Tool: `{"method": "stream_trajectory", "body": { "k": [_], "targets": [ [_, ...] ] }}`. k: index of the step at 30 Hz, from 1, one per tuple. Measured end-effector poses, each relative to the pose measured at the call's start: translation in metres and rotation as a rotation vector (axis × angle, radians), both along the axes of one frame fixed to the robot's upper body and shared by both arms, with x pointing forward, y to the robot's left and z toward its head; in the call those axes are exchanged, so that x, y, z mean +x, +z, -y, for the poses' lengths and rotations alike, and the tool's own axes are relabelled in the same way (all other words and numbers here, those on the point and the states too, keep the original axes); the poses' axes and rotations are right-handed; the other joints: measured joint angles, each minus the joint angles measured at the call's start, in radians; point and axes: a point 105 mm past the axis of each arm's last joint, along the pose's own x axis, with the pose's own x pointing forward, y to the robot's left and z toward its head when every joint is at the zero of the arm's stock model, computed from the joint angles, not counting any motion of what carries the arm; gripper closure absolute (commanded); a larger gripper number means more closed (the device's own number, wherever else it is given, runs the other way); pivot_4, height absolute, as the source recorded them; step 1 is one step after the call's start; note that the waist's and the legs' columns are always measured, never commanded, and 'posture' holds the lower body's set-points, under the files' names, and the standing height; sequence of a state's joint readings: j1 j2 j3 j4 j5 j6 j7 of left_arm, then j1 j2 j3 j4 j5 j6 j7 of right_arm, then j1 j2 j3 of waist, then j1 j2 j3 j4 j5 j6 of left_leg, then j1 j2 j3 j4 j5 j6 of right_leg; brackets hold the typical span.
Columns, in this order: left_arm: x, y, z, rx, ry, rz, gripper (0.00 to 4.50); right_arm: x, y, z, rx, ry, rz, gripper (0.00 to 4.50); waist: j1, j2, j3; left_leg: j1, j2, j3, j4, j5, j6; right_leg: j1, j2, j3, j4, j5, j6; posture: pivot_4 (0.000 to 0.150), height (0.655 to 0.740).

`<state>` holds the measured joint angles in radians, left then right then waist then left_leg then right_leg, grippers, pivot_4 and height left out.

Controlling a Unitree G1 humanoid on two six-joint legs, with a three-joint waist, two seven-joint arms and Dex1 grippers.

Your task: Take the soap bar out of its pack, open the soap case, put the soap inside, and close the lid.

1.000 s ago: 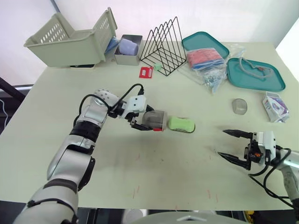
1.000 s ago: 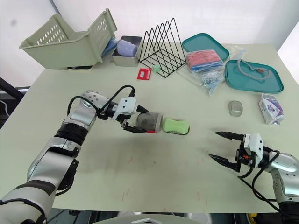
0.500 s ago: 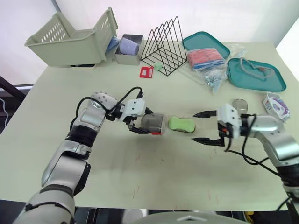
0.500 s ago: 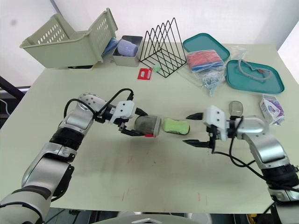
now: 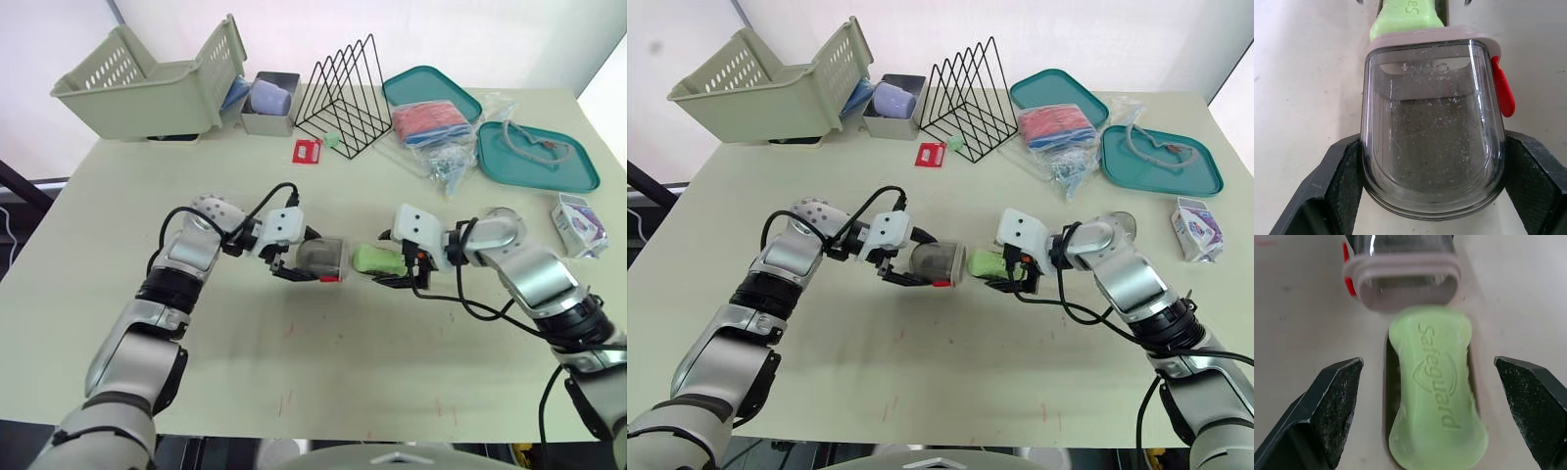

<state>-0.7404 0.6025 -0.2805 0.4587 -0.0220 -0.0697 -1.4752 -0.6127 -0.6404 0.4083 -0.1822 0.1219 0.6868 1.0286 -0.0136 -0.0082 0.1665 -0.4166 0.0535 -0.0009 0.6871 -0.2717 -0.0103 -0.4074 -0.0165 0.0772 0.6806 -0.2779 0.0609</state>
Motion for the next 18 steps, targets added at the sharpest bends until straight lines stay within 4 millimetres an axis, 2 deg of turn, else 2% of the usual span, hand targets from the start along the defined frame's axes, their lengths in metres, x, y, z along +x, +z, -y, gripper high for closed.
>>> {"method": "stream_trajectory", "body": {
  "k": [11,18],
  "targets": [
    [0.000,0.001,0.001,-0.006,0.009,0.003,0.98,0.003,-0.014,0.006,-0.066,-0.053,-0.030,0.00,-0.002,0.000,0.000,0.000,0.000,0.000,0.000,0.000,0.000,0.000,0.000,0.000,0.000,0.000,0.000,0.150,0.7400],
    [0.000,0.001,0.002,-0.016,0.011,0.000,0.98,0.004,-0.014,0.006,-0.066,-0.063,-0.041,0.00,-0.002,0.000,0.000,0.000,0.000,0.000,0.000,0.000,0.000,0.000,0.000,0.000,0.000,0.000,0.000,0.150,0.7400]
  ]
}}
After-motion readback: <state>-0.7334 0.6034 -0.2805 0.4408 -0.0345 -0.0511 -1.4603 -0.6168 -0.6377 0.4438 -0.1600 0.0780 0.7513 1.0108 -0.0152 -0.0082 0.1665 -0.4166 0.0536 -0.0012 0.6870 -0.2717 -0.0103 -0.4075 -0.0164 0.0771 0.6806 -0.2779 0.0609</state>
